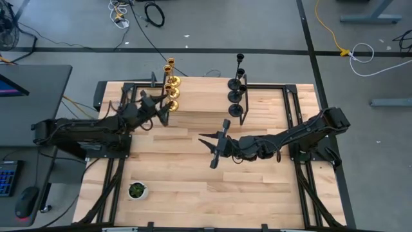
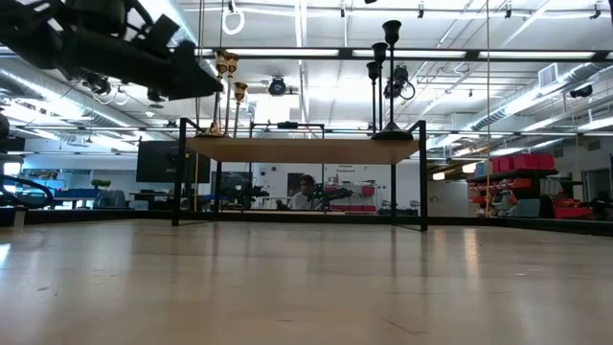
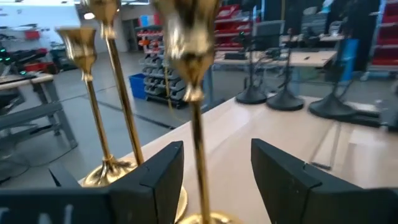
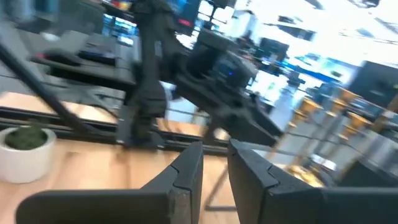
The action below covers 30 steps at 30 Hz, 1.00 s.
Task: Pick & Place candle stick holders
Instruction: Return to Home Position
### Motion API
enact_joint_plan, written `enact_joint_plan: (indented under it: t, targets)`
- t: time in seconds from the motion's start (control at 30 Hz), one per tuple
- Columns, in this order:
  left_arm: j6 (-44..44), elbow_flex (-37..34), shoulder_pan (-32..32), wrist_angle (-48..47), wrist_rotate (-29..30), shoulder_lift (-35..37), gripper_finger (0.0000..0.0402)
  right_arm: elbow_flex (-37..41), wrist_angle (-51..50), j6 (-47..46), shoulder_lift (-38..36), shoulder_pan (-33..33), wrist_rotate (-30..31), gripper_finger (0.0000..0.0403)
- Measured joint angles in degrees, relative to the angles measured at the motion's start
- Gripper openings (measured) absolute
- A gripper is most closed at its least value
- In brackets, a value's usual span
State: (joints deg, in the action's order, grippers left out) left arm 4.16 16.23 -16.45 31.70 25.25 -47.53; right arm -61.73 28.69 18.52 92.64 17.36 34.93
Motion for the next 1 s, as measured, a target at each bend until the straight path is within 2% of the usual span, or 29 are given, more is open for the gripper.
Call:
enact_joint_plan:
  t: [0.27,0.4,0.5,0.6,0.77,0.9,1.0]
  targets:
    - [0.8,0.0,7.2,-16.6,-2.0,14.7,0.019,0.7,-9.6,-1.5,-5.0,-1.3,1.7,0.0077]
    - [2.6,0.0,11.3,-21.5,-4.7,21.3,0.019,7.5,-7.5,-3.1,-10.5,-2.8,1.8,0.0077]
    - [2.9,0.0,14.2,-26.3,-4.9,25.5,0.019,16.7,-2.1,-5.5,-17.3,-4.2,2.1,0.0077]
    - [3.4,0.0,16.4,-30.8,-4.9,29.2,0.019,27.0,5.9,-9.8,-23.2,-5.5,-0.9,0.0077]
    - [3.4,0.0,19.2,-37.0,-4.9,34.1,0.019,41.8,25.3,-6.8,-29.3,-6.6,-3.8,0.0077]
    - [0.8,0.0,21.5,-46.6,-6.7,37.4,0.019,51.0,40.9,-4.2,-30.3,-7.3,-2.0,0.0077]
    - [-1.9,-0.5,22.0,-47.9,-8.6,38.4,0.019,56.4,48.0,-5.3,-30.2,-7.5,5.7,0.0077]
